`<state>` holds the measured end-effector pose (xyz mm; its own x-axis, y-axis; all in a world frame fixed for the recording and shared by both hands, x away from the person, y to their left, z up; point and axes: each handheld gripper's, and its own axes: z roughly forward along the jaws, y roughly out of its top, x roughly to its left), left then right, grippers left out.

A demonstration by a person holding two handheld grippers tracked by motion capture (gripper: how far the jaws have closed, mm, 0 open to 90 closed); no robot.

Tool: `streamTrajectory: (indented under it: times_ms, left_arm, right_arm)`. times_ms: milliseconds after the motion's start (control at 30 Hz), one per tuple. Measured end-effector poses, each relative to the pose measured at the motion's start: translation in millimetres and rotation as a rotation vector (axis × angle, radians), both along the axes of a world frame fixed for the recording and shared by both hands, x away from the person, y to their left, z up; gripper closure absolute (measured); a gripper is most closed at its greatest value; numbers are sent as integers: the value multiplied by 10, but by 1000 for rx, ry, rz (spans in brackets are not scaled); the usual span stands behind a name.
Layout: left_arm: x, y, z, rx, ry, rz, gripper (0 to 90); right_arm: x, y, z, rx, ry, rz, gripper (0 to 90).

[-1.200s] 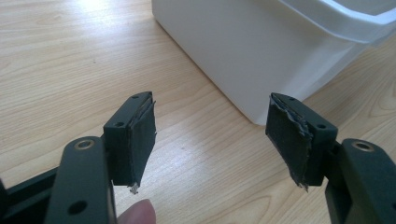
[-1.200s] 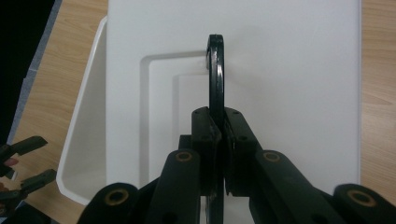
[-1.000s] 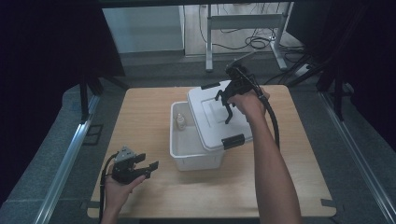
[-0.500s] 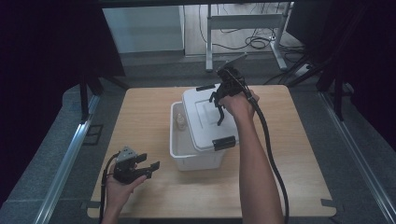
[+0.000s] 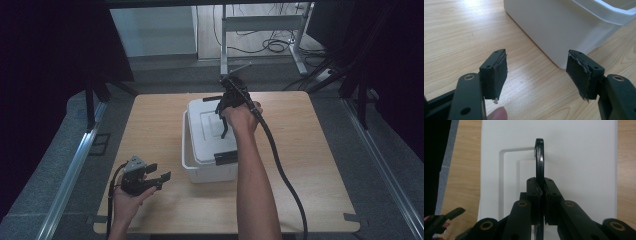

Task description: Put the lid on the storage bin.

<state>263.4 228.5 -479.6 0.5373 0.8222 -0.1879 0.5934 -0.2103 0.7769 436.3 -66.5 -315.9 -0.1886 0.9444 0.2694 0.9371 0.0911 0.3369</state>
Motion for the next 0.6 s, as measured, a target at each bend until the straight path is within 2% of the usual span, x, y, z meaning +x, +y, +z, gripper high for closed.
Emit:
streamTrajectory:
  times_ms: [67, 267, 367, 600]
  left_arm:
    - [-1, 7, 4, -2, -3, 2, 335]
    - [1, 20, 7, 0, -2, 2, 335]
    - [2, 17, 5, 0, -2, 0, 335]
    - [5, 13, 3, -1, 0, -1, 335]
  right_arm:
    - [-6, 42, -3, 5, -9, -8, 854]
    - [-14, 115, -62, 6, 13, -33, 854]
    - [-19, 118, -105, 22, 17, -51, 854]
    - [-22, 159, -157, 40, 33, -56, 855]
